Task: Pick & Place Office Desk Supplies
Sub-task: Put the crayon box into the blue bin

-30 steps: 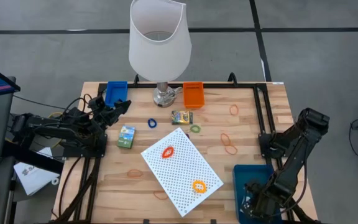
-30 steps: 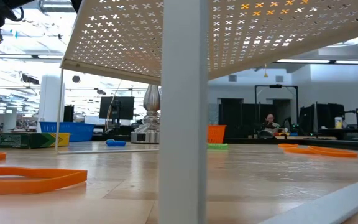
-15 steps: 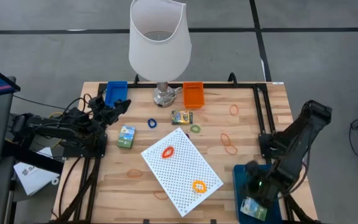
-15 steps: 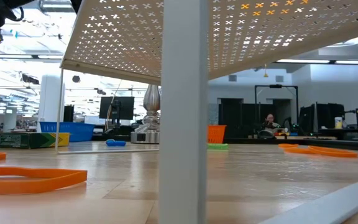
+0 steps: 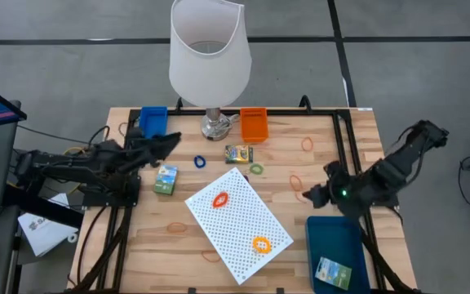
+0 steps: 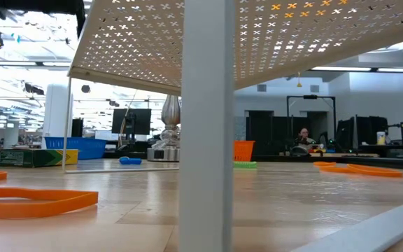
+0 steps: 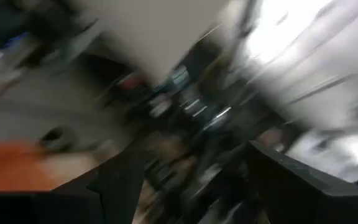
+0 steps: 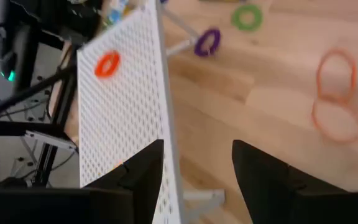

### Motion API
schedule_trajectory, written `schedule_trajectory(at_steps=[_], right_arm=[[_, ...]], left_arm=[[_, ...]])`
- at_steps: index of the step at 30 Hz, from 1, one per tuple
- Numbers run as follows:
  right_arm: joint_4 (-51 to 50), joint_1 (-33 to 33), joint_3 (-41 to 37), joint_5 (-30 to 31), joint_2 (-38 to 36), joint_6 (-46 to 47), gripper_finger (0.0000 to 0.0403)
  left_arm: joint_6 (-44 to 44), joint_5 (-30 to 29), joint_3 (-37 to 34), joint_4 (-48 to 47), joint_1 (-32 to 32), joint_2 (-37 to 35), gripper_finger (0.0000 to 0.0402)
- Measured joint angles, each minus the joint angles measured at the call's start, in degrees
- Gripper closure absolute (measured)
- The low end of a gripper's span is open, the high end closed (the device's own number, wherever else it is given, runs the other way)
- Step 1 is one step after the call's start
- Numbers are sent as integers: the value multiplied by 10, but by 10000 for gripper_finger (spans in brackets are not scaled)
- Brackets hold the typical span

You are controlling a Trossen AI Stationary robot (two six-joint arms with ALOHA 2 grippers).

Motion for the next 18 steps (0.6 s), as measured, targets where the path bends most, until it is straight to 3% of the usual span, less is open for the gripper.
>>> schedule_trajectory(at_steps=[2,8,13,18], right_arm=[[0,-24,0,-11,-11,-36,215],[1,-75,0,-40,-31,-108,215],[3,-87,0,-41,-36,-132,213],[6,-81,0,-41,-34,-144,213]], left_arm=[[-13,0,55,-150,8,10,133],[11,31,265,-468,82,88,133],[40,186,416,-768,237,183,133],[137,354,474,-923,399,271,130]])
